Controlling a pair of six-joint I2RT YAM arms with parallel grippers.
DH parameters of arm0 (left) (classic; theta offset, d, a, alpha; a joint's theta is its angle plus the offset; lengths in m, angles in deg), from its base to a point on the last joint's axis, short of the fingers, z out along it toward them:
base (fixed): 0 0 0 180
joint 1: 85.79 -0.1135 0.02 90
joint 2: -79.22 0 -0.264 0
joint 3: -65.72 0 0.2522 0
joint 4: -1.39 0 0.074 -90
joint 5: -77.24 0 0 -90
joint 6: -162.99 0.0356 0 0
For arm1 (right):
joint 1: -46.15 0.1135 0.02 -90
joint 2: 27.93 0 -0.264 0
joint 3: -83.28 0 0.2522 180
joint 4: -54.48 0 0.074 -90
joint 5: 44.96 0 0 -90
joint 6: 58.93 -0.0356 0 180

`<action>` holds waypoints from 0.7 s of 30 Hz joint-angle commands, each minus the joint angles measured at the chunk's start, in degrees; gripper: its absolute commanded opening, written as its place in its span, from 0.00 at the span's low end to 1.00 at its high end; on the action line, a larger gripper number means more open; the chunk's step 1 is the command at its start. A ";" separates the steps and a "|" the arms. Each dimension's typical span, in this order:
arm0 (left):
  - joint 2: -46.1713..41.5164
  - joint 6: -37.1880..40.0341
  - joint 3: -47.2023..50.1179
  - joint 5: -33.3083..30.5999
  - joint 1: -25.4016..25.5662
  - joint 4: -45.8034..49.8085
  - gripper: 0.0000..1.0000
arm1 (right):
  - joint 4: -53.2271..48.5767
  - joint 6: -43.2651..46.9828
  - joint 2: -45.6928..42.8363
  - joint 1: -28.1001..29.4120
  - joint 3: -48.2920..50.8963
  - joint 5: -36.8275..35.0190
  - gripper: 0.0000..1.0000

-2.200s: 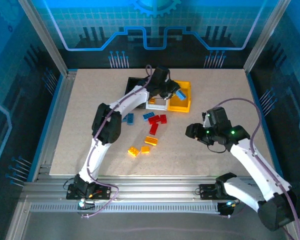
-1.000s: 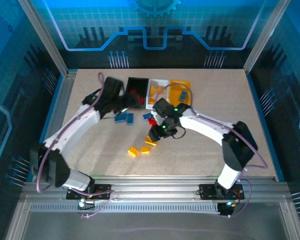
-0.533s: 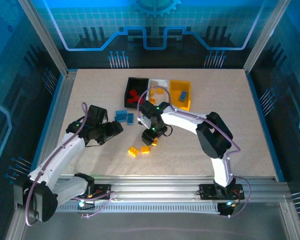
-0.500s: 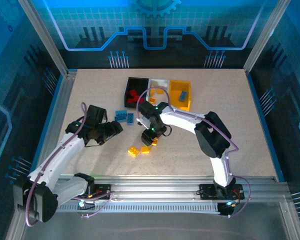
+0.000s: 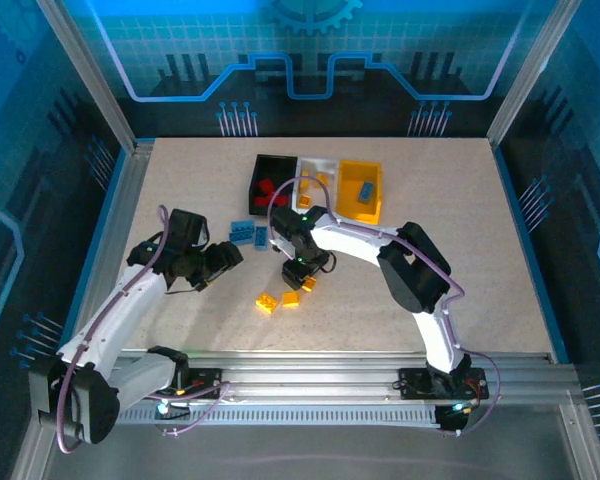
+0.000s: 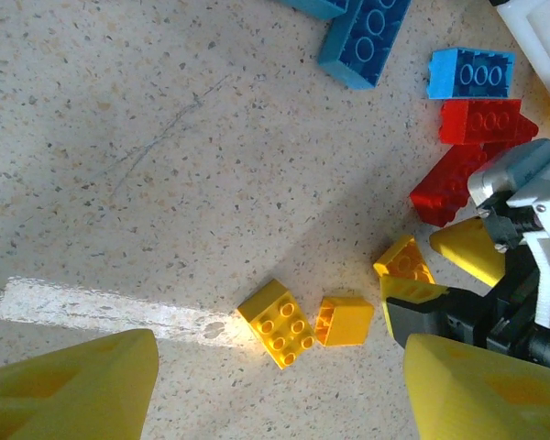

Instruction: Sort the legos into containers by color

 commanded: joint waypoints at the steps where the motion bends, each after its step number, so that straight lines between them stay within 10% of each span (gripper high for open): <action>1: 0.36 1.74 0.19 1.91 -0.81 1.27 0.72 | -1.30 -1.75 1.49 -0.10 1.99 -1.71 0.62; 21: 0.71 1.48 3.24 4.46 -0.83 -2.10 0.72 | 1.73 -10.90 -24.24 -7.73 16.79 4.45 0.27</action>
